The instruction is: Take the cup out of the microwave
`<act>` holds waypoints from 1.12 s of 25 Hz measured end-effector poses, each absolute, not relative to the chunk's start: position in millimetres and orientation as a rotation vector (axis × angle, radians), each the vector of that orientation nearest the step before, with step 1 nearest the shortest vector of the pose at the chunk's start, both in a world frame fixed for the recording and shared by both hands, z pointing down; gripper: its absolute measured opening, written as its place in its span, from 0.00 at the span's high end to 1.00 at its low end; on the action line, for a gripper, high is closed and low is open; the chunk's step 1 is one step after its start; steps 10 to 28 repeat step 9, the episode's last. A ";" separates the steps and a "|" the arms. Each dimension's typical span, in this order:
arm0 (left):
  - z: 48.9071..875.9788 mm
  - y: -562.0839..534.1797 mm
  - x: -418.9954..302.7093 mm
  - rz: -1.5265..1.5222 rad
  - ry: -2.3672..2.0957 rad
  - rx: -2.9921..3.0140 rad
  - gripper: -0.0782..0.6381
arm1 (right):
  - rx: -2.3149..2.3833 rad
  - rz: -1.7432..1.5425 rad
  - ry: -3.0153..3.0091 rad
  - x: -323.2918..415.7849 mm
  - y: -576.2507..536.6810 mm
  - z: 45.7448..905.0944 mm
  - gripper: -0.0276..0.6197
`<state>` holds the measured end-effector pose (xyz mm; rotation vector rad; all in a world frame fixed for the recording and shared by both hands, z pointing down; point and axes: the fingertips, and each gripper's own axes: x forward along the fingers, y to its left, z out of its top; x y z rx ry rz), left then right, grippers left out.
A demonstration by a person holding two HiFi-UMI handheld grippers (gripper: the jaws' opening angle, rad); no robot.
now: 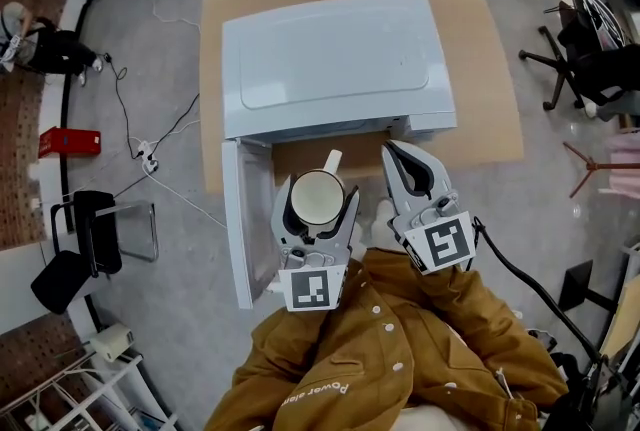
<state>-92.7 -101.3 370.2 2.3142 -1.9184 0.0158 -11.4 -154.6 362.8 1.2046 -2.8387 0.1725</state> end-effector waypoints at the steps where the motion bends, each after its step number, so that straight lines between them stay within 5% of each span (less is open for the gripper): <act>1: 369.4 -102.0 -92.1 0.015 -1.918 2.314 0.35 | 1.204 0.174 -2.836 -10.5 -154.3 363.8 0.95; 28: 360.0 -108.5 -95.5 0.009 -1.931 2.319 0.35 | 1.206 0.166 -2.829 -6.3 -153.2 360.1 0.95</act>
